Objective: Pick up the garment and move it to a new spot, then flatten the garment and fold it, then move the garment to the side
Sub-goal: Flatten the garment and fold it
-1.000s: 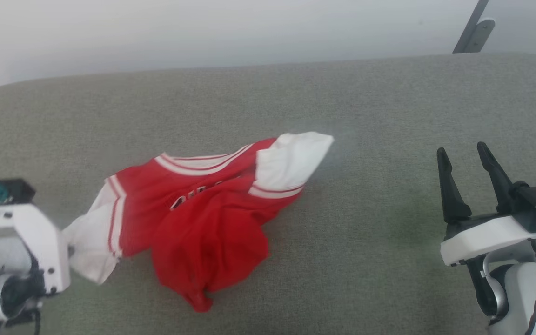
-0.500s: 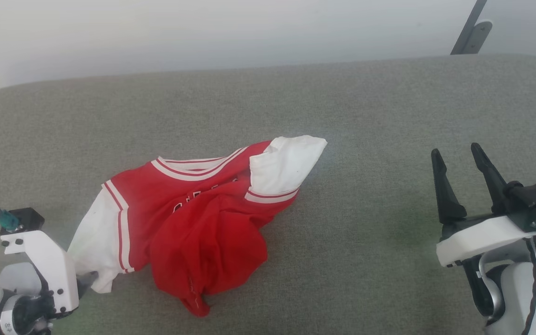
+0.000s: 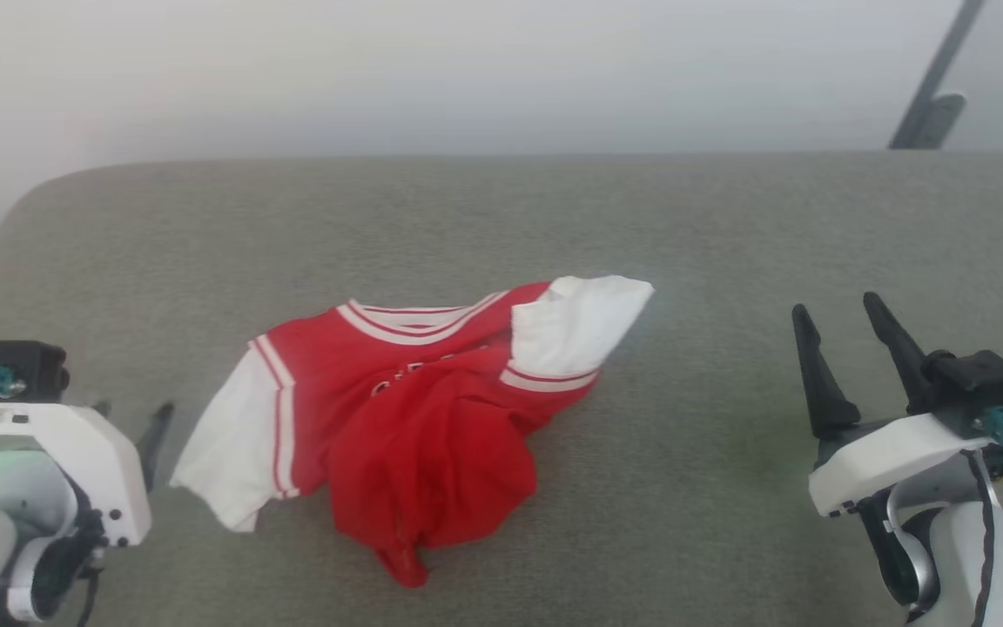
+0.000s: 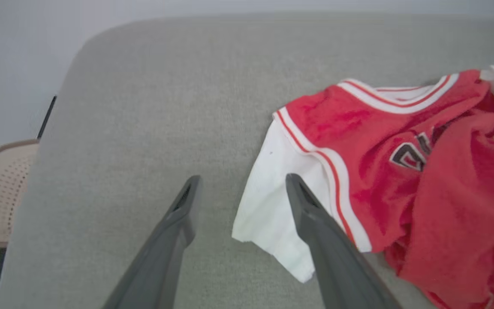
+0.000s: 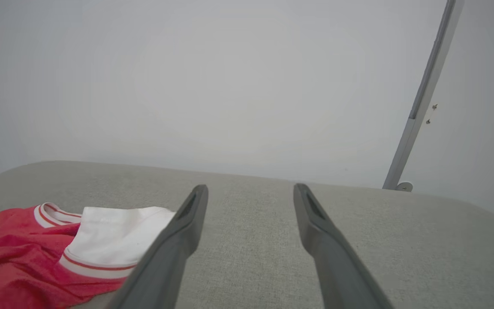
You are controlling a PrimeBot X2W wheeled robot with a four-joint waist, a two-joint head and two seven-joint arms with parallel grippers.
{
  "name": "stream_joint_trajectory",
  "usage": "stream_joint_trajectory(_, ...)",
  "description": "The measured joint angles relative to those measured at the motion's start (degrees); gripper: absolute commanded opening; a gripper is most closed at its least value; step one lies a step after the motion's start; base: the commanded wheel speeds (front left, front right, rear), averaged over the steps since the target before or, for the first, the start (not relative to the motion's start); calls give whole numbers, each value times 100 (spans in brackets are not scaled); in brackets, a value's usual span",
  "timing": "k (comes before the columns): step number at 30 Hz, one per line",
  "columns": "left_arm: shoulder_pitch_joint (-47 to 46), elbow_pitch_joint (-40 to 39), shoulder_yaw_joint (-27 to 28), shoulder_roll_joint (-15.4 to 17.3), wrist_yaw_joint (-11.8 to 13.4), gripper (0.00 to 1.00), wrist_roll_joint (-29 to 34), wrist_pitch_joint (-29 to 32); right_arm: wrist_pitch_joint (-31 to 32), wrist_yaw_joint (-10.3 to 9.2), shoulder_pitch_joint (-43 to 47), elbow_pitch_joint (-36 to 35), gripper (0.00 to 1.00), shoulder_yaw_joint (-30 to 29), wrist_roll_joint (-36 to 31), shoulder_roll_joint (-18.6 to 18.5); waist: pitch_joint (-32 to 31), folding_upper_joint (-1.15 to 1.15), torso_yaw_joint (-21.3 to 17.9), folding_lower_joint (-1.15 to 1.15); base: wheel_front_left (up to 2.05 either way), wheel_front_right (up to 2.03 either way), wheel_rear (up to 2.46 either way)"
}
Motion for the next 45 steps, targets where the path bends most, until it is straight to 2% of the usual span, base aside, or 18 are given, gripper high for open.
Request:
stream_joint_trajectory(9,185,-100,144,-312,22,100,587,-1780,626,0,-183,526,100,210,253,-92,-118,0,619,0,0,0,0)
stream_joint_trajectory(16,510,-187,181,-642,141,100,778,-2719,1388,0,-616,1202,100,414,506,-274,-75,0,1186,0,0,0,0)
stream_joint_trajectory(24,704,-204,105,-1037,162,100,804,-3179,2395,0,-1250,2125,100,347,579,-445,110,0,1781,0,0,0,0)
stream_joint_trajectory(33,583,-30,75,-1473,24,100,902,-3411,2943,0,-1966,3265,100,221,376,-460,439,0,2255,0,0,0,0)
stream_joint_trajectory(34,583,0,71,-1506,4,100,909,-3426,2981,0,-2045,3387,95,211,349,-461,467,0,2290,0,0,0,0)
stream_joint_trajectory(35,582,24,79,-1532,-5,100,924,-3428,3020,0,-2135,3500,36,220,336,-463,492,0,2321,0,0,0,0)
stream_joint_trajectory(36,574,40,112,-1573,-22,100,924,-3443,3031,0,-2210,3580,0,235,338,-459,515,0,2347,0,0,0,0)
stream_joint_trajectory(41,547,123,231,-1660,-93,100,962,-3479,2928,1,-2425,3815,0,458,301,-463,520,0,2355,0,0,0,0)
stream_joint_trajectory(45,623,140,387,-1637,-107,100,1002,-3485,2827,1,-2449,3739,0,700,389,-553,458,0,2236,0,0,0,0)
